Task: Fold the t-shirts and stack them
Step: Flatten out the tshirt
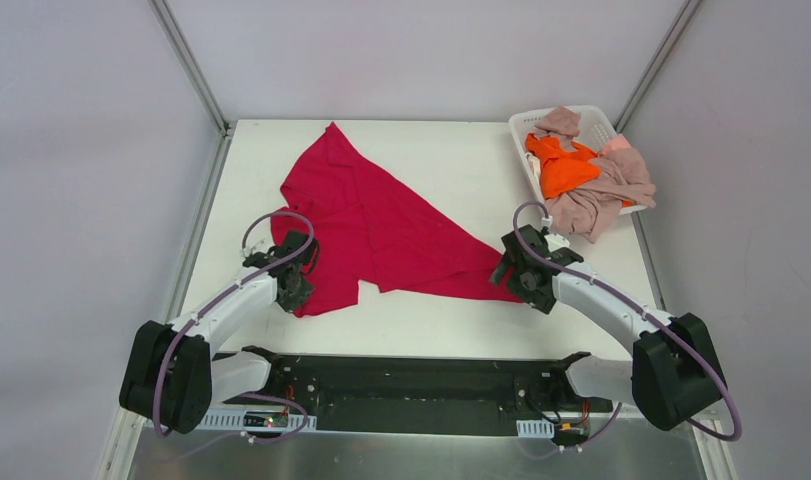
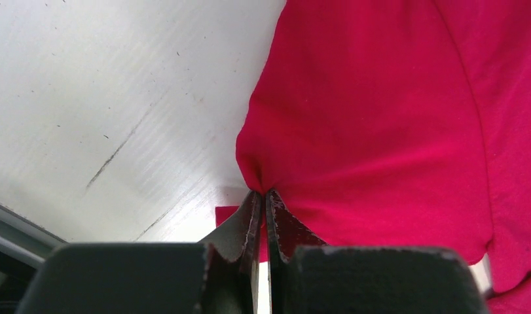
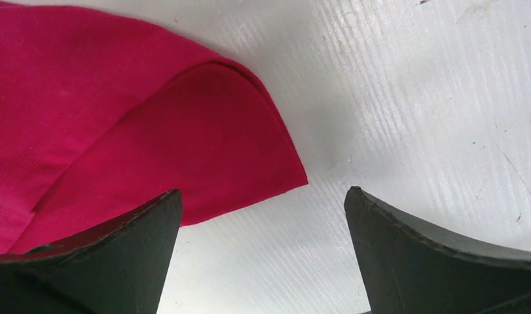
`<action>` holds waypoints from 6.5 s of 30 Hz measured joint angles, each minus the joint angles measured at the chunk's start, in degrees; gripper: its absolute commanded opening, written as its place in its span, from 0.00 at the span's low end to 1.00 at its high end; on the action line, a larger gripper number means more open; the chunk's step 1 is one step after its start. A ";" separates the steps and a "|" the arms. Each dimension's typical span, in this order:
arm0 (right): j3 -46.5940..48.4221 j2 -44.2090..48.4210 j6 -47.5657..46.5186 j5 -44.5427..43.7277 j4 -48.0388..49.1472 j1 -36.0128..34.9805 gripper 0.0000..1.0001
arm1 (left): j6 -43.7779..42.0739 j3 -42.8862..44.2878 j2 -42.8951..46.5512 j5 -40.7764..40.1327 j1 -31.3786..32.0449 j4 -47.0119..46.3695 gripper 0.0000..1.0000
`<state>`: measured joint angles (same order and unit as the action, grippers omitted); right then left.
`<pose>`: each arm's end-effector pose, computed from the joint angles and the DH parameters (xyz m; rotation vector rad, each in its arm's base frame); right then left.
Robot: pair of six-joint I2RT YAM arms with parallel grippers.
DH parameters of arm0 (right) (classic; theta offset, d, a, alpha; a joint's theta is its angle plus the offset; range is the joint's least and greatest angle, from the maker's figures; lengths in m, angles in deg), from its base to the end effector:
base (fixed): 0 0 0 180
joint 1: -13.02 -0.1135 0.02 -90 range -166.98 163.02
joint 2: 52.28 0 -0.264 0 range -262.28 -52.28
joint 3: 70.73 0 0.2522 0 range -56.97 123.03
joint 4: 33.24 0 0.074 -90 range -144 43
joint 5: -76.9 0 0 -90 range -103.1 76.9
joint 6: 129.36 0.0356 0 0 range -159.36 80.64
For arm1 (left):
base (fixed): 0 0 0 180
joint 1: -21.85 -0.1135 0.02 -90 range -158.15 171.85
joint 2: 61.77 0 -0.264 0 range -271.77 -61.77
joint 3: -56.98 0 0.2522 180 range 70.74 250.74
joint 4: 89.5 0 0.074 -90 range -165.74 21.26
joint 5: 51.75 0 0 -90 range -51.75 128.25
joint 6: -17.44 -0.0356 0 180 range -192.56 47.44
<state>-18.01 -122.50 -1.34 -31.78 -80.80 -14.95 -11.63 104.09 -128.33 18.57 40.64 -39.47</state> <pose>0.1967 0.0915 0.1884 0.3223 2.5848 -0.0456 0.1842 -0.0500 0.1710 -1.0303 2.4429 0.0454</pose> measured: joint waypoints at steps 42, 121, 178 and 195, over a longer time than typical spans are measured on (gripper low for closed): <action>3.28 -0.24 -0.20 -0.20 2.73 -1.25 0.00 | -6.08 6.36 10.84 -2.60 0.00 3.63 0.00; 36.92 5.25 -15.08 -4.24 -1.95 6.01 0.00 | -39.47 68.24 -18.88 -12.04 -2.95 -2.80 0.00; 45.99 -31.82 -20.44 3.98 16.22 8.44 0.99 | -30.08 53.20 -33.22 19.30 -12.57 -22.99 0.99; 4.07 5.07 -3.93 0.83 1.36 10.51 0.79 | -18.73 7.43 -11.30 24.92 -2.01 -19.17 0.99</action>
<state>-13.94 -117.42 -5.27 -30.95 -79.45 -4.44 -30.36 111.52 -139.63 43.48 38.63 -58.64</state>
